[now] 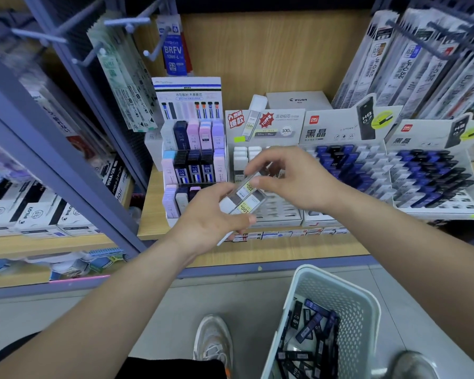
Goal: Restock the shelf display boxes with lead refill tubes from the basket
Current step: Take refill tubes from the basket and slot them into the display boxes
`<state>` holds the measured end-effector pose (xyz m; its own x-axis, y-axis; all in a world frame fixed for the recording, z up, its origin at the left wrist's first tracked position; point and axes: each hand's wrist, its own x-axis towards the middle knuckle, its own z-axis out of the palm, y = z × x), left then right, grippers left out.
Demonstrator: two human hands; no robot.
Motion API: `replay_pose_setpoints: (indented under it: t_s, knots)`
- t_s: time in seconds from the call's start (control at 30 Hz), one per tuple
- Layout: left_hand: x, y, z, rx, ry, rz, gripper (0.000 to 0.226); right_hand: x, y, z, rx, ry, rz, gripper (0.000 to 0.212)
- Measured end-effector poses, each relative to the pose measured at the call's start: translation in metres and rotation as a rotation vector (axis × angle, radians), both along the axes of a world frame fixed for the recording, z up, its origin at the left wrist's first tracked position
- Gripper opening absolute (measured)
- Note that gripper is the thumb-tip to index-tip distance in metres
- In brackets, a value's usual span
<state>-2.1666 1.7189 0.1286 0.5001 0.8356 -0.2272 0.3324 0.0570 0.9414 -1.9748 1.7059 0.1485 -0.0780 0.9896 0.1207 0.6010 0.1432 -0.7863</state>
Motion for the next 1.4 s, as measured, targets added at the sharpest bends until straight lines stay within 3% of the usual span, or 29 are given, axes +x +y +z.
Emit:
replay_pose_setpoints:
  t_s: [0.17, 0.27, 0.37, 0.47, 0.73, 0.8, 0.97, 1.07, 1.2, 1.4]
  knots:
    - [-0.001, 0.001, 0.003, -0.025, -0.031, 0.040, 0.041, 0.024, -0.018, 0.000, 0.008, 0.131, -0.154, 0.007]
    - [0.000, 0.001, 0.004, -0.006, -0.048, 0.051, 0.031, 0.030, -0.034, -0.002, -0.036, 0.146, -0.141, 0.012]
    - [0.004, -0.002, 0.006, 0.008, -0.067, 0.060, 0.014, 0.026, -0.046, -0.005, -0.122, 0.137, -0.088, 0.035]
    - [0.009, -0.006, 0.007, 0.032, -0.065, 0.057, 0.012, 0.019, -0.051, -0.010, -0.162, 0.130, -0.034, 0.064]
    - [0.014, -0.009, 0.004, 0.127, -0.045, 0.071, 0.015, 0.009, -0.052, -0.014, -0.286, 0.154, 0.031, 0.097]
    - [0.014, -0.009, 0.004, 0.127, -0.039, 0.057, 0.016, 0.006, -0.052, -0.012, -0.272, 0.130, 0.017, 0.093]
    - [0.010, -0.002, 0.004, 0.111, -0.016, 0.080, 0.013, 0.019, -0.045, -0.005, -0.151, 0.234, -0.147, 0.056]
    - [0.005, 0.001, 0.001, 0.110, 0.027, 0.078, 0.022, 0.038, -0.035, 0.003, -0.030, 0.197, -0.259, 0.044]
    - [0.004, 0.001, 0.000, 0.101, 0.087, 0.037, 0.041, 0.055, -0.015, 0.007, 0.110, -0.045, -0.351, 0.039]
    - [0.004, 0.002, 0.001, 0.073, 0.099, 0.037, 0.034, 0.062, 0.008, -0.002, 0.101, -0.277, -0.362, 0.031]
